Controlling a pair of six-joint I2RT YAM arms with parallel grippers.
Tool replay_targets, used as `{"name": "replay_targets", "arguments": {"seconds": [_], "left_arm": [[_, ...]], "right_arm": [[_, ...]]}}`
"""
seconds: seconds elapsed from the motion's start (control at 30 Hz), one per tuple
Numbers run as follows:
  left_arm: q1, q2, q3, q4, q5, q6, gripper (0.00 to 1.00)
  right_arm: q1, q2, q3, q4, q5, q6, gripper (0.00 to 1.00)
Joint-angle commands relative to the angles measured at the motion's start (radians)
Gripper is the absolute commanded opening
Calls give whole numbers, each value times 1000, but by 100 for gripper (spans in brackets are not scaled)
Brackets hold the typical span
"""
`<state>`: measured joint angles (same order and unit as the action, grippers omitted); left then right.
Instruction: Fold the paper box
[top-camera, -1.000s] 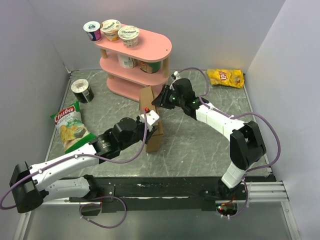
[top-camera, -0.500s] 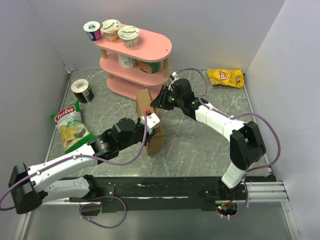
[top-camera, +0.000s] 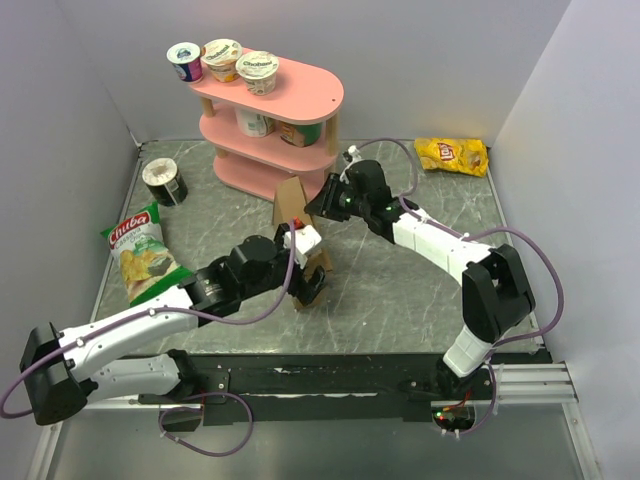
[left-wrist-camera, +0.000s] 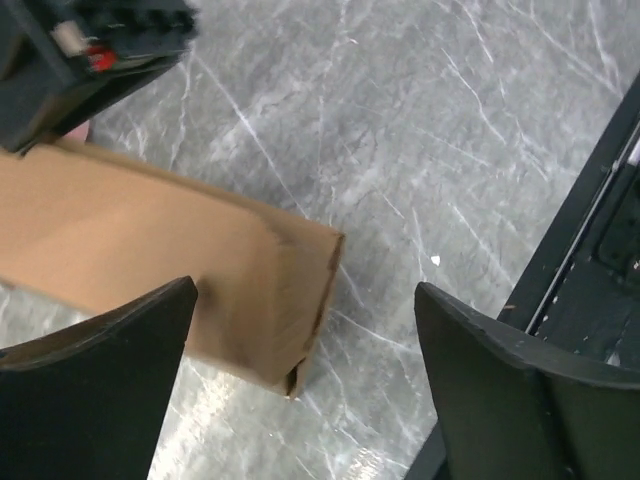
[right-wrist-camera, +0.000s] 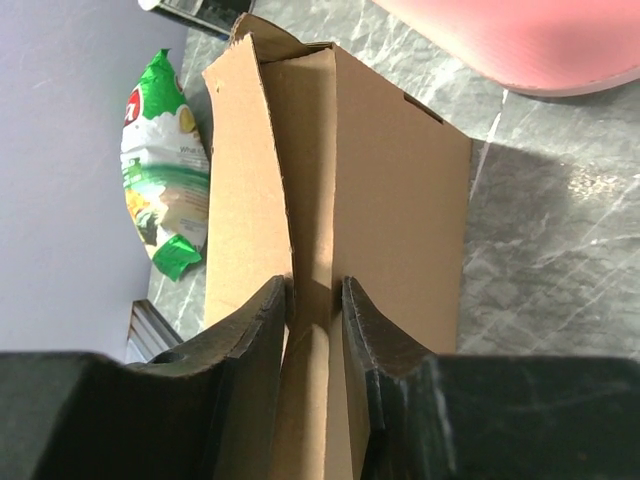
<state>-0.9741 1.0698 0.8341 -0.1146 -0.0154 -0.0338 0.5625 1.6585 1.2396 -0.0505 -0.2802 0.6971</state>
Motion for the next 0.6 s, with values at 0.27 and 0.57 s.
{"name": "replay_targets", "arguments": {"seconds": [0.27, 0.57], "left_arm": [[366, -33, 212, -117, 32, -271, 96], [638, 160, 200, 107, 241, -407, 96]], "right_arm": [[13, -65, -42, -101, 50, -39, 13], [36, -108, -84, -16, -34, -100, 14]]}}
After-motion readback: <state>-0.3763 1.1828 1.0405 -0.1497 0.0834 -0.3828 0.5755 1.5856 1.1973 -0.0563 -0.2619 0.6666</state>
